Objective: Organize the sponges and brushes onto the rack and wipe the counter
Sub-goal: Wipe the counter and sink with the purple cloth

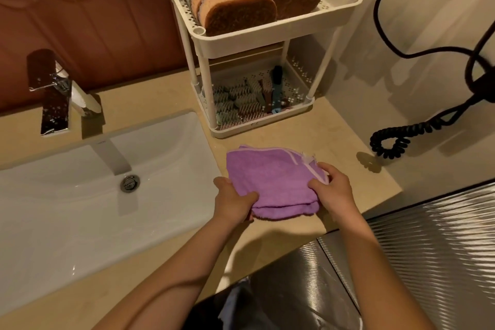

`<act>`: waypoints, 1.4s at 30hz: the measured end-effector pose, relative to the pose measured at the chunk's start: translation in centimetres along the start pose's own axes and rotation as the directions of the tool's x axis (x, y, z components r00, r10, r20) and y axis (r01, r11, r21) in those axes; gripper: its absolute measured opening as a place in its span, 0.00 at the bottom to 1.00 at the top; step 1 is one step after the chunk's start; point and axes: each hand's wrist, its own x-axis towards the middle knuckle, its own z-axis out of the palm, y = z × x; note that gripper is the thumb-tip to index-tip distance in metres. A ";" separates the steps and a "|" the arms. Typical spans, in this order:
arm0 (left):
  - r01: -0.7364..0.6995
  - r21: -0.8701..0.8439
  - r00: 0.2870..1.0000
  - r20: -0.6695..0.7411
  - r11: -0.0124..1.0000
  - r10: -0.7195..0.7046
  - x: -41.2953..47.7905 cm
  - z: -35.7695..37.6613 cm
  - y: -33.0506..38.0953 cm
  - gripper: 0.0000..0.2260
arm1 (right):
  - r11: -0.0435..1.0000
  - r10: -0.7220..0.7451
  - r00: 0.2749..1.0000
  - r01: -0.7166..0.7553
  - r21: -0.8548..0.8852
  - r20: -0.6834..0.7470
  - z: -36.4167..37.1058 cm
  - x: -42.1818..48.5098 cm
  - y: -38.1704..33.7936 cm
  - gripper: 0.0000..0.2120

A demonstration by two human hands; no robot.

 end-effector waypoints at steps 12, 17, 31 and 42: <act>-0.296 0.398 0.920 -0.126 0.868 0.371 2.1 -3.5 1.5 0.18 | 0.522 -0.102 0.983 0.186 -0.832 0.156 6.9 -1.3 1.3 0.33; -0.408 0.240 0.820 -0.328 0.881 0.469 5.2 -6.9 6.6 0.27 | 0.523 -0.125 0.987 0.154 -0.838 0.103 8.0 2.6 0.9 0.36; -0.551 0.492 0.694 -0.177 0.674 0.698 9.1 -9.3 11.4 0.10 | 0.430 -0.133 0.986 0.148 -0.891 0.100 8.9 10.6 -2.9 0.39; -0.587 0.523 0.661 -0.131 0.618 0.739 10.6 -10.1 12.6 0.11 | 0.337 -0.332 0.889 0.423 -0.841 0.314 17.8 4.7 -4.2 0.43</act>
